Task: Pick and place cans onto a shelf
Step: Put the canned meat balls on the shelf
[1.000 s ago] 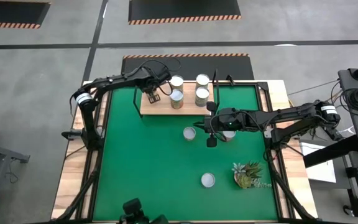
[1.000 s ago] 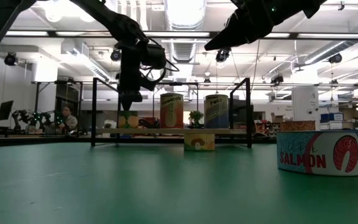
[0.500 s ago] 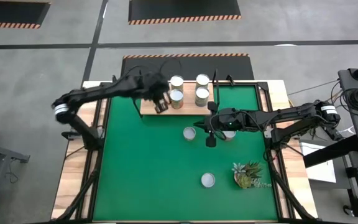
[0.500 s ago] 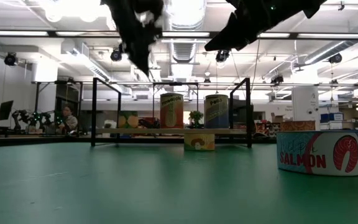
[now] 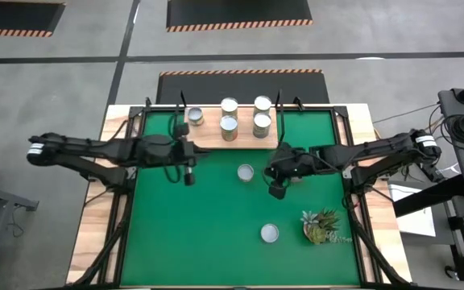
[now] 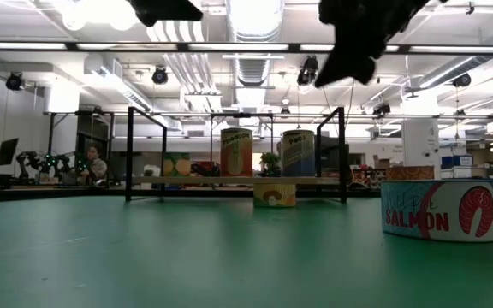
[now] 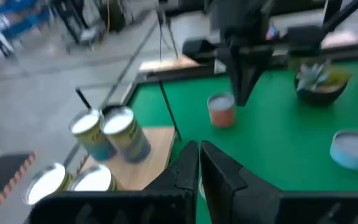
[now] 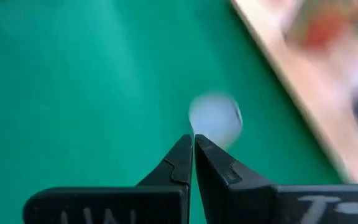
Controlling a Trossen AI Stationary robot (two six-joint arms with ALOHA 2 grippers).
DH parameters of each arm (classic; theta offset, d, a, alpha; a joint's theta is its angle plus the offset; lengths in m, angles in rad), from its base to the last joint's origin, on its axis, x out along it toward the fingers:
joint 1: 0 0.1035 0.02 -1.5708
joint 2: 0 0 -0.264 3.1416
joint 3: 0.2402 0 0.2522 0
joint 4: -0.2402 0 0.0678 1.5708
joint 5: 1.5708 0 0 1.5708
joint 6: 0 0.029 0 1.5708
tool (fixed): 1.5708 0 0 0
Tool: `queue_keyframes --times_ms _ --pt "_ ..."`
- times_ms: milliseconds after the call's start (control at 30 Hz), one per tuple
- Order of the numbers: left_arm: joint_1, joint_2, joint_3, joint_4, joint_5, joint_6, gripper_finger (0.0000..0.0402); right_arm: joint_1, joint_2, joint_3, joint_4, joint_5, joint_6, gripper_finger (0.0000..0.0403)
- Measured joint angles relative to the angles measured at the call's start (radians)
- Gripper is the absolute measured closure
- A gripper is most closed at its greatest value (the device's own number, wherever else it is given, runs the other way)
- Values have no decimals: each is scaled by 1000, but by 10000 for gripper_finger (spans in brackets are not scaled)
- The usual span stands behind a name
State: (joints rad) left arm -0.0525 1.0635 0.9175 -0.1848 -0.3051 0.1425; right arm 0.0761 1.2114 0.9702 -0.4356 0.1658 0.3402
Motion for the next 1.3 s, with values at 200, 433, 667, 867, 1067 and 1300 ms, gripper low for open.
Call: queue_keyframes --times_ms 200,433,667,867,1067,1300 --pt "-1 -141 -115 104 -3 6 402 -44 0 89 -470 -1 294 394" --pt "-1 -242 -154 127 -3 6 402 -70 2 37 -576 -48 511 390" --pt "0 -278 -155 93 -3 13 402 -70 2 25 -578 -61 663 303" --pt "0 -279 -159 87 -2 28 402 -70 19 24 -577 -54 716 173" --pt "0 -277 -159 87 -3 29 402 -75 90 24 -591 6 726 75" --pt "0 -276 -159 86 -2 29 402 -89 171 24 -622 11 737 41"
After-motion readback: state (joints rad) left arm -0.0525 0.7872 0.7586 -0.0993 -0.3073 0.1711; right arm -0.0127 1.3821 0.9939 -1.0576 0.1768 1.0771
